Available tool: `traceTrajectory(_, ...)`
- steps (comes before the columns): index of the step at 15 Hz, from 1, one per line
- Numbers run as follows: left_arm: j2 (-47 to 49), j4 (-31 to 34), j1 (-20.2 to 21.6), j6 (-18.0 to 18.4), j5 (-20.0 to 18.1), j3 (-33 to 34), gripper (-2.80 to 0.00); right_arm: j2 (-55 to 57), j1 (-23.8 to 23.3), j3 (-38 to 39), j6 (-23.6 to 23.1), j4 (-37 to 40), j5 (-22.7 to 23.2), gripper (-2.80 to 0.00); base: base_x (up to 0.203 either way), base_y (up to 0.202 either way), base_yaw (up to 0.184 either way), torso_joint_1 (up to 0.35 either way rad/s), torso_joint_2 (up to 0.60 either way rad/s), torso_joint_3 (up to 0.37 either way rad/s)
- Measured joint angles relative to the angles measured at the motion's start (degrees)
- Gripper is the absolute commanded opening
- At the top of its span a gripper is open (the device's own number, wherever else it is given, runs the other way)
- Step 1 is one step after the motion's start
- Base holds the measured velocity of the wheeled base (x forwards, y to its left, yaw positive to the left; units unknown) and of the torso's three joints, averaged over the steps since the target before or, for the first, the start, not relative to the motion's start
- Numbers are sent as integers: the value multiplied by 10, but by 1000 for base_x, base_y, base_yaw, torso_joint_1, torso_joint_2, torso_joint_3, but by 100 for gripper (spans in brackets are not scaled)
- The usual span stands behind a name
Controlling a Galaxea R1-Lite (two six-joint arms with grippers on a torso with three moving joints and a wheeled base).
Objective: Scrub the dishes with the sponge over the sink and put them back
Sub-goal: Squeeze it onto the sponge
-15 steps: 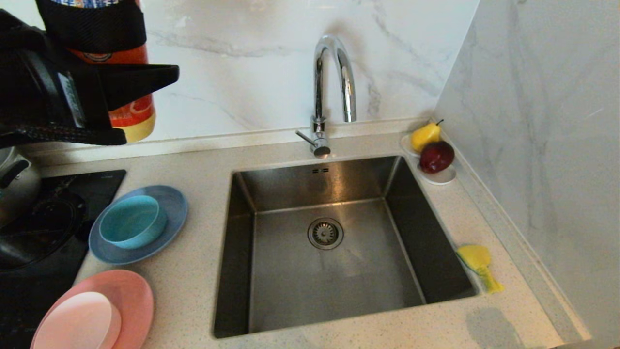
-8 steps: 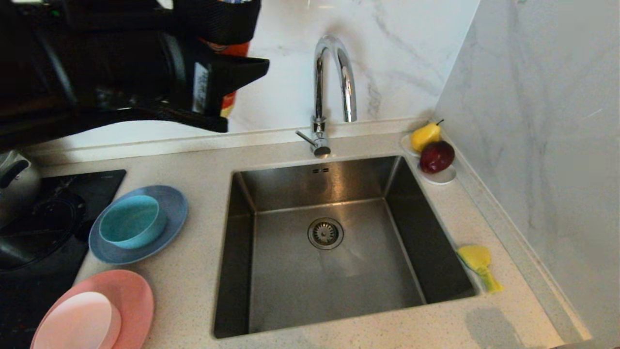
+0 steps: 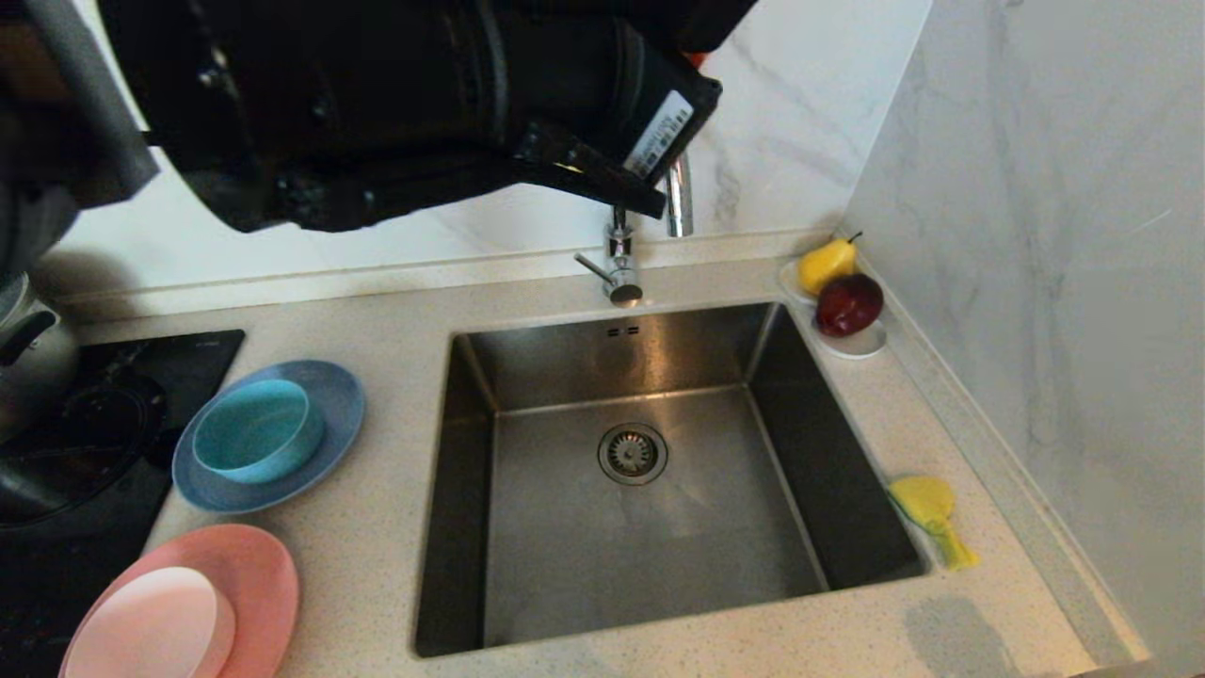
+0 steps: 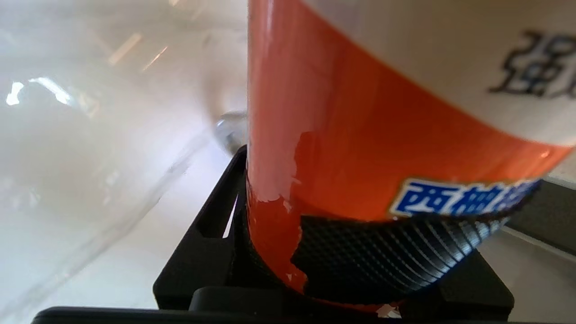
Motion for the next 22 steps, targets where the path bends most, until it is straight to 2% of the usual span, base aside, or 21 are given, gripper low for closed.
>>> traceTrajectory(3, 46, -1, -32, 28, 42, -55, -280, 0, 0, 0, 0, 0, 0, -280, 0, 0, 0, 0, 0, 0)
traceTrajectory(8, 124, -1, -75, 46, 73, -122, -280, 0, 0, 0, 0, 0, 0, -280, 0, 0, 0, 0, 0, 0)
traceTrajectory(16, 213, -1, -98, 57, 108, -131, -280, 0, 0, 0, 0, 0, 0, -280, 0, 0, 0, 0, 0, 0)
traceTrajectory(19, 244, -2, -99, 55, 141, -132, -280, 0, 0, 0, 0, 0, 0, -280, 0, 0, 0, 0, 0, 0)
traceTrajectory(22, 273, -2, -99, 53, 145, -130, -280, 0, 0, 0, 0, 0, 0, -280, 0, 0, 0, 0, 0, 0)
